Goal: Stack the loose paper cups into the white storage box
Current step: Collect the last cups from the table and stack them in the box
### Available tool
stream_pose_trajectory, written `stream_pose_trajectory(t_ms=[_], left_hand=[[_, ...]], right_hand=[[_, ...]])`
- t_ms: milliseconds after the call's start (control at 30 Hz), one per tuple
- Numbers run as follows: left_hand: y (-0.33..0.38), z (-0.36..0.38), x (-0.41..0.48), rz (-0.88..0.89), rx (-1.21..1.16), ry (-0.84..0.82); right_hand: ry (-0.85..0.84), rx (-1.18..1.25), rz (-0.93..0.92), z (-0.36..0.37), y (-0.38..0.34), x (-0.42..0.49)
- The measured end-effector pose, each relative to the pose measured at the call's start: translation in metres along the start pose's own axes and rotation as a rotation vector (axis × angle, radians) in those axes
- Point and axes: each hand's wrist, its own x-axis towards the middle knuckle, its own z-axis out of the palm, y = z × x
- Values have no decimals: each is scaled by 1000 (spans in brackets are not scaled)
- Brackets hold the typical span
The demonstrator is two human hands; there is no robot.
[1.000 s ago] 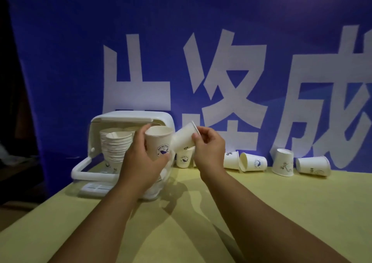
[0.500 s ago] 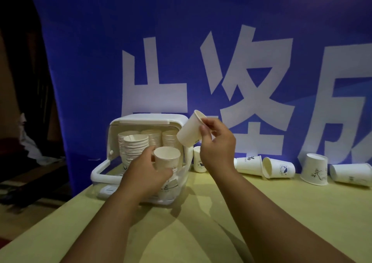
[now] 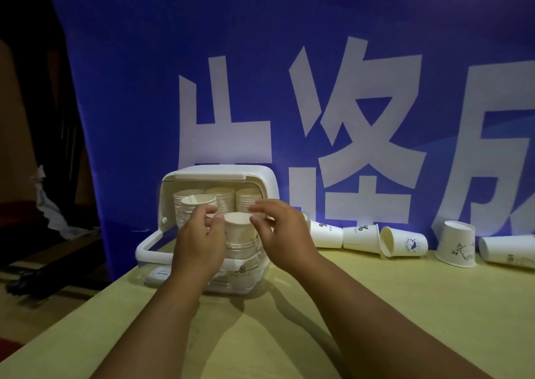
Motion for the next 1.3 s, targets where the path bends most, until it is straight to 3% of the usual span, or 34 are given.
stream_pose_trajectory(t_ms=[167,400,567,900,1033,1300], left_hand=[[-2,3,0,1,106,-19],[-1,8,-3,21,243,5],[6,12,-12,231,276,78],[28,51,-48,311,236,-171],[36,74,-68,217,128,-325],[63,127,-101,183,207,-576]], right_hand=[[-73,-85,165,10,7,-7],[-85,-60,221,19,17,-12],[-47,-59,247,10,17,-14],[-7,-190,316,-37,32,-33],[-11,-261,396,-88,55,-54],[21,-435,557,-206,123,-87]])
